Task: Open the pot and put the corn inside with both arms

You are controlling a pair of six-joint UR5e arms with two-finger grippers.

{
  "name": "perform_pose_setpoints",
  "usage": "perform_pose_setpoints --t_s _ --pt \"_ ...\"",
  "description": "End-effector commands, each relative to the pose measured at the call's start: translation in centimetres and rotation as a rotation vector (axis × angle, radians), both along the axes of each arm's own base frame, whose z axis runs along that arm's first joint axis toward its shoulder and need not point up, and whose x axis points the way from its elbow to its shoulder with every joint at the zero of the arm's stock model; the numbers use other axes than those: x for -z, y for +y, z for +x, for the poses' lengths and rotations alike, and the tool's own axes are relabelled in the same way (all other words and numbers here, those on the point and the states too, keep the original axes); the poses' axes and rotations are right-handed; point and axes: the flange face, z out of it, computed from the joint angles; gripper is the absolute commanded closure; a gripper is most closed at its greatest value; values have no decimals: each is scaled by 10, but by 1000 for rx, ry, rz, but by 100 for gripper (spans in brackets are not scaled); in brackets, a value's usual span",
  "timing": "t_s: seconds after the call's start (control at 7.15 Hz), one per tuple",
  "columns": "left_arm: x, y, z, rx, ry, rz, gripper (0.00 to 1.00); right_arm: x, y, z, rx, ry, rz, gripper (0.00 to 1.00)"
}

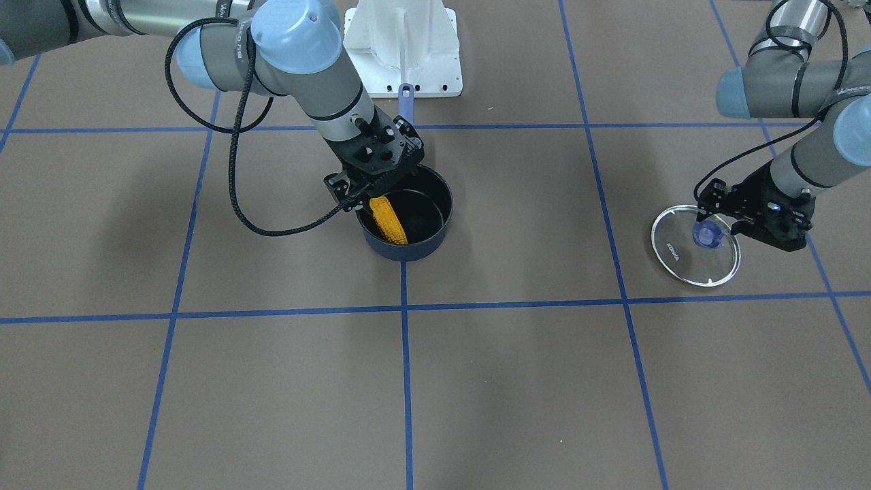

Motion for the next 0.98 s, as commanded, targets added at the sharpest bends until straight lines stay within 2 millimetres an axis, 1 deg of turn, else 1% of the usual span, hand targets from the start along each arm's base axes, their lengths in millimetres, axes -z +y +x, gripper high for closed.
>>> perform_pose_setpoints --t_s 0.0,0.14,0.28,0.42,0.56,0.7,0.84 --pt "19 -2 7 33 37 -48 27 -1 -6 6 -9 -2 0 0" --pt "22 -2 7 31 39 -40 12 -1 -13 15 -20 -5 0 0" --pt "28 1 2 35 44 -28 2 -1 -18 30 -45 -12 9 0" --pt "30 -2 -11 58 45 -18 2 -18 -29 70 -99 -10 10 0" --pt "30 -14 -46 123 48 -20 1 -54 -45 117 -162 18 -4 0" --pt "28 -22 -74 170 46 -22 1 -68 -65 147 -231 31 -23 0" --pt "16 -21 -99 199 38 -25 1 -106 -82 182 -272 73 -67 0"
